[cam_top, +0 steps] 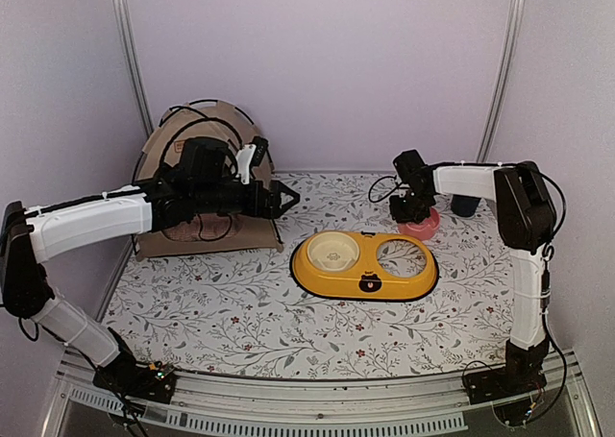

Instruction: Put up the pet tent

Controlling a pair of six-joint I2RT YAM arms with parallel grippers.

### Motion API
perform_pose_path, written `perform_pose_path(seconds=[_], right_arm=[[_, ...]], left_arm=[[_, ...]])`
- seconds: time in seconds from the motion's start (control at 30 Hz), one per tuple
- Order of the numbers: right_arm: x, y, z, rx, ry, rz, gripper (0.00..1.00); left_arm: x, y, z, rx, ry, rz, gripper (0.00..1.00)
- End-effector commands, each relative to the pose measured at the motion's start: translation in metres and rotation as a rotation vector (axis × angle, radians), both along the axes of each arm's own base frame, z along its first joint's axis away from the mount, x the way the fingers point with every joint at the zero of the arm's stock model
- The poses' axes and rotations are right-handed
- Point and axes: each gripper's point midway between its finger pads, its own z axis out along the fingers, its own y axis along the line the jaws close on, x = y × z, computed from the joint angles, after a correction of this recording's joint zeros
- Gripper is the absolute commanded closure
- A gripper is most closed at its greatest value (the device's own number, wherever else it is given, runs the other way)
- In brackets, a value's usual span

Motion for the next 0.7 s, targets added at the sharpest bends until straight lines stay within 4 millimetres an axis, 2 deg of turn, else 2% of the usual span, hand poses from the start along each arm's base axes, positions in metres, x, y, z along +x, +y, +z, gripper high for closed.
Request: perform_pose_path(seconds=[0.0, 0.07, 0.17, 0.33, 0.67], right_arm=[[0.011, 0.003, 0.003, -0.026, -0.022, 0.010, 0.78], [0.012, 0.003, 0.004, -0.028, -0.025, 0.012, 0.80], [0.011, 0.002, 0.004, -0.034, -0.022, 0.015, 0.90], [0.010, 0.000, 0.011, -0.036, -0.029, 0.009, 0.99], [0.013, 0.004, 0.065, 0.007, -0.123, 0.019, 1.00]], left_arm=[[0.003, 0.004, 0.010, -0.030, -0.018, 0.010, 0.01], [0.003, 0.004, 0.009, -0.030, -0.017, 0.011, 0.01], [0.003, 0.005, 0.009, -0.025, -0.016, 0.015, 0.01], [0.006, 0.005, 0.009, -0.027, -0.014, 0.023, 0.01], [0.013, -0.002, 0.011, -0.047, 0.002, 0.034, 0.01]])
